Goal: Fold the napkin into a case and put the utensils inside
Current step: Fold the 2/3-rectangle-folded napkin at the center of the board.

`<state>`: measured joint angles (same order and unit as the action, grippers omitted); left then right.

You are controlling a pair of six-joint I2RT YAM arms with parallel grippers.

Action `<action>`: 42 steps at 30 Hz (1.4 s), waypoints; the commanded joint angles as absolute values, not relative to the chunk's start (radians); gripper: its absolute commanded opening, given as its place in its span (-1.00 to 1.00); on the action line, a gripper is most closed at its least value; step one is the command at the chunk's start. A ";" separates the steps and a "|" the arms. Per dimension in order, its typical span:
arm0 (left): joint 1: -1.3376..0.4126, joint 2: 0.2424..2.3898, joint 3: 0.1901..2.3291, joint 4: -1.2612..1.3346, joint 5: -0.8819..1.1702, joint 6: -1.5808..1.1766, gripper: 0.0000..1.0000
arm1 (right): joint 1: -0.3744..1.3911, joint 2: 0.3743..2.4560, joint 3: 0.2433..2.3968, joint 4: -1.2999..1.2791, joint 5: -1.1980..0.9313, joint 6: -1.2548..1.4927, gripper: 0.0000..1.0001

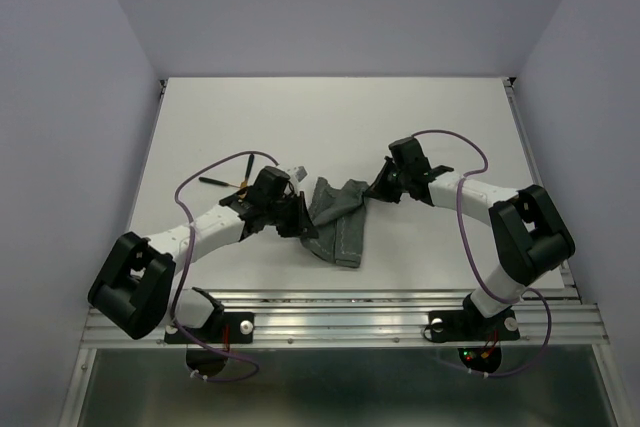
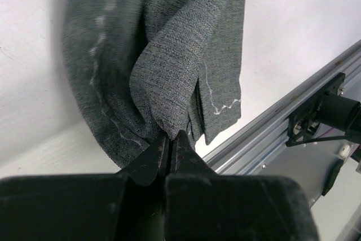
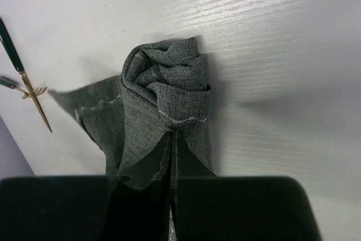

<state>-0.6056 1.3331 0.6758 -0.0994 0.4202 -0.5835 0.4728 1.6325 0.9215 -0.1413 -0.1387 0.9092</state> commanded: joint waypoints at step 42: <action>-0.683 1.212 0.805 -0.285 0.129 -0.653 0.01 | 0.592 1.463 0.782 -0.221 -0.071 0.770 -0.25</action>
